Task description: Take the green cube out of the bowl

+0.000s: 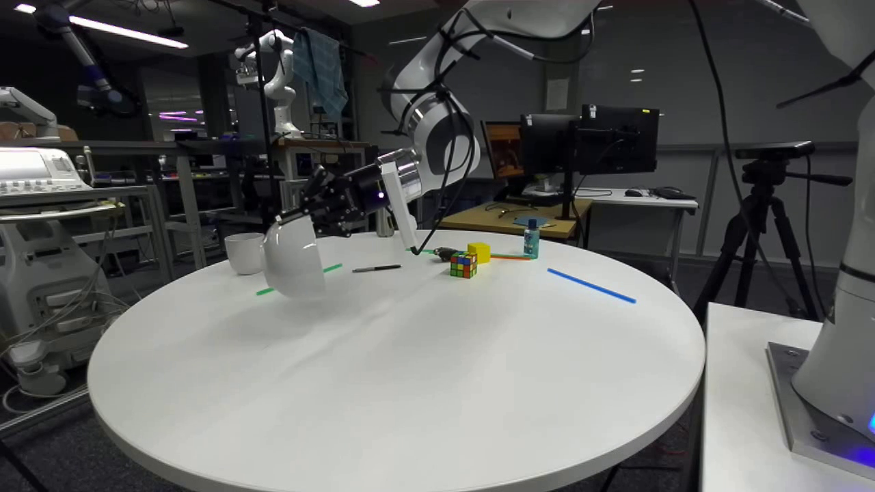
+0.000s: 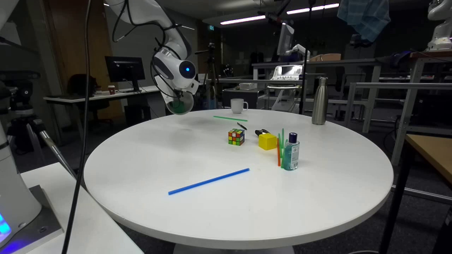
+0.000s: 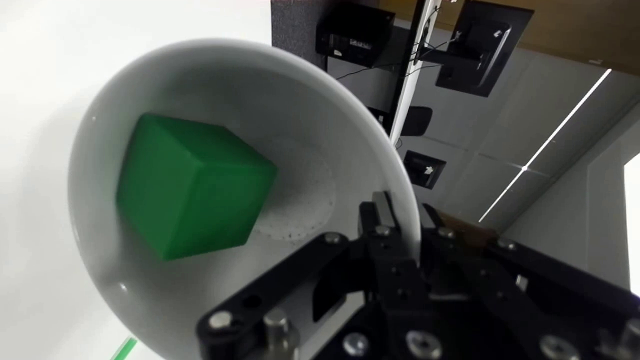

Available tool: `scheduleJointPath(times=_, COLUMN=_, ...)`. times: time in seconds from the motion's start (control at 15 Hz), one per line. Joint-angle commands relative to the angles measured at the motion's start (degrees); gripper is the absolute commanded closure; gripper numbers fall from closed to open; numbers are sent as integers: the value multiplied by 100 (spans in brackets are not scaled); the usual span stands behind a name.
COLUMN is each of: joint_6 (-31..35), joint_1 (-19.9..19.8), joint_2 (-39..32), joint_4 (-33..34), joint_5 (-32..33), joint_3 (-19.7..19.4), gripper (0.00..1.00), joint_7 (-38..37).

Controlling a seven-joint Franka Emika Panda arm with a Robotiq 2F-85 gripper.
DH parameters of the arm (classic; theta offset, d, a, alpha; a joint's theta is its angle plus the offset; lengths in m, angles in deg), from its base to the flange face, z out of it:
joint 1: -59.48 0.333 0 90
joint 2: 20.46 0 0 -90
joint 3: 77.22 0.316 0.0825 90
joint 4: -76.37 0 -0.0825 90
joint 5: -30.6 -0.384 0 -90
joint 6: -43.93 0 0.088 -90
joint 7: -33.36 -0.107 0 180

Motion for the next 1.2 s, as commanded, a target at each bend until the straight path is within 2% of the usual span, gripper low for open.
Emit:
scheduleJointPath(times=0.0, joint_6=-414, joint_1=112, joint_2=222, joint_4=-146, joint_5=-358, joint_3=-216, gripper=98, joint_7=144)
scheduleJointPath(times=0.6, joint_6=-581, joint_1=188, joint_2=254, joint_4=-205, joint_5=-440, joint_3=-372, gripper=98, joint_7=69)
scheduleJointPath(times=1.13, joint_6=222, joint_1=661, joint_2=283, joint_4=-183, joint_5=830, joint_3=-611, gripper=98, joint_7=-527)
